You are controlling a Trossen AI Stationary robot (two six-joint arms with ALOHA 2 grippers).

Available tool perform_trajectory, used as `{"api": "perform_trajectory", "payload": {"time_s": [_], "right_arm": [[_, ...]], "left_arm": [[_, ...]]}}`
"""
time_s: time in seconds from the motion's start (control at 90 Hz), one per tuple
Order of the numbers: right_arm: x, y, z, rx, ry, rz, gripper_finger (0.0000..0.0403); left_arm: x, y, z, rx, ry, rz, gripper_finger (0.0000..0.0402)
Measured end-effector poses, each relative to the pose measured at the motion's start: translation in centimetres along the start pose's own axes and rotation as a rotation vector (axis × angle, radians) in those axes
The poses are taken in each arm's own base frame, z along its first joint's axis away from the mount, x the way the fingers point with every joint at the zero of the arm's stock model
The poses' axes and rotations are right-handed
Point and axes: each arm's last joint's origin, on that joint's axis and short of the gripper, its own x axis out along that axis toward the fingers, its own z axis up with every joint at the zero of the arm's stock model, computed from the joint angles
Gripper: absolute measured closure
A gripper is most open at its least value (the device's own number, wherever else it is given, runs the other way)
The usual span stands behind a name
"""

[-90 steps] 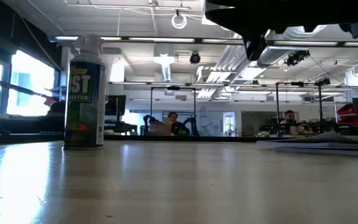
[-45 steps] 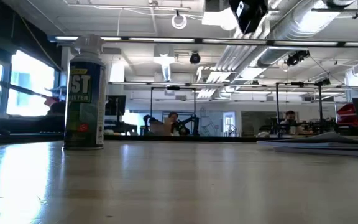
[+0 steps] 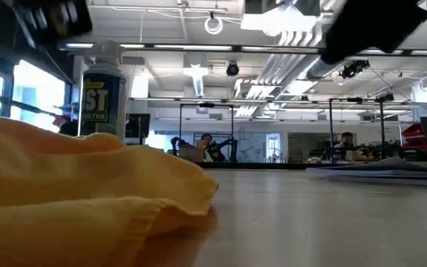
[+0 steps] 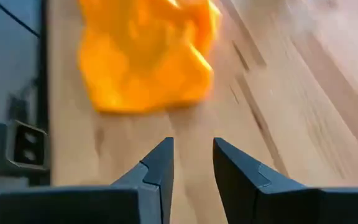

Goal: Apply microfiber cloth
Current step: Move the orange microfiber cloth to the top right of the table

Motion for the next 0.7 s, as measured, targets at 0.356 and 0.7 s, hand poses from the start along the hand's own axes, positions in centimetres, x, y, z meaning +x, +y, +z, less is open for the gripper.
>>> {"api": "perform_trajectory", "payload": {"time_s": [0.356, 0.7], "right_arm": [[-0.6, 1.2, -0.4, -0.022, -0.087, 0.025, 0.0324], [0.1, 0.4, 1.3, -0.032, -0.224, -0.068, 0.0324]], "left_arm": [[-2.7, -4.4, -6.6, 0.018, -0.049, -0.012, 0.0205], [-1.2, -1.4, -10.4, 0.102, -0.013, 0.289, 0.0205]]}}
